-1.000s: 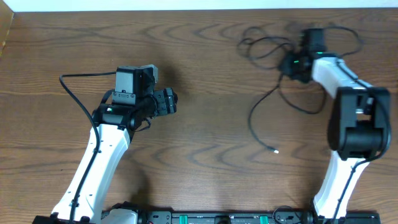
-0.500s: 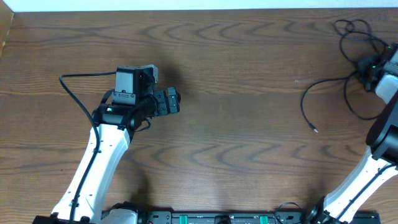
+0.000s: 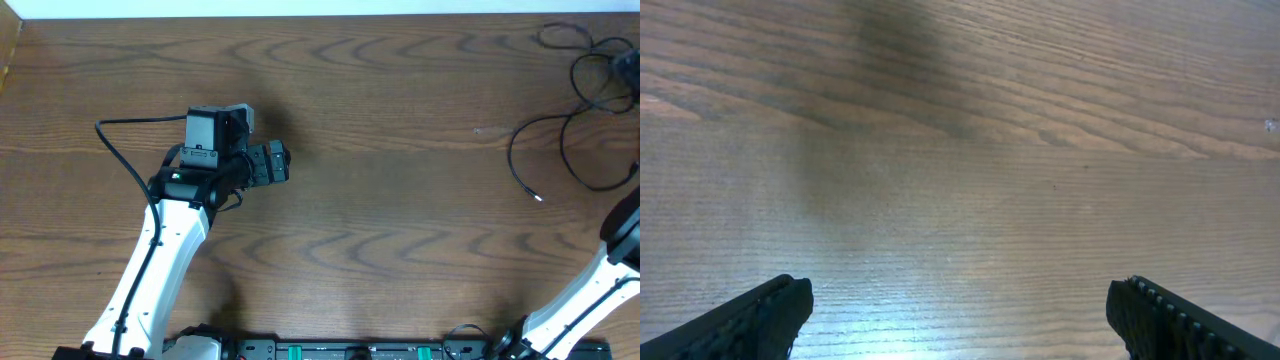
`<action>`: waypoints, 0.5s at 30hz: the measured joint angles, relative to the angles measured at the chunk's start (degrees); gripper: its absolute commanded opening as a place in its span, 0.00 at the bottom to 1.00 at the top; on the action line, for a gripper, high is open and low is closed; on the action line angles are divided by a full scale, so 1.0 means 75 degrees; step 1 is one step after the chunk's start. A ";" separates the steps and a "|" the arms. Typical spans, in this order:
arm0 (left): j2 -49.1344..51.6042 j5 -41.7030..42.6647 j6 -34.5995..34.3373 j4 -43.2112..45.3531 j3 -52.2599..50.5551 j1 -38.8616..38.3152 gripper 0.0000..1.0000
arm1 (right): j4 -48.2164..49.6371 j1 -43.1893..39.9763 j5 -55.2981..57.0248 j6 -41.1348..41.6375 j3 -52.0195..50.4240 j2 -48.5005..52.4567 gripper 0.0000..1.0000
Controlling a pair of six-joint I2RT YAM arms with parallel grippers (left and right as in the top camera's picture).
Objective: Untangle cables
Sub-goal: 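Release the black cable at the upper right corner and lift the right gripper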
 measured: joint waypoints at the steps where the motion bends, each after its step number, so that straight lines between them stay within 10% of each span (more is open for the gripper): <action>1: 0.0000 0.0003 0.0000 0.0000 0.0000 0.0000 0.99 | -0.0510 0.0012 -0.0023 -0.0265 0.0192 -0.0224 0.99; 10: 0.0000 0.0003 0.0000 -0.0006 0.0000 0.0000 0.99 | -0.5633 0.0146 0.0143 -0.1833 0.0382 -0.1087 0.99; 15: 0.0000 0.0003 0.0000 -0.0006 0.0000 0.0000 0.99 | -0.5671 0.0606 0.0775 -0.2151 -0.0618 -0.1087 0.99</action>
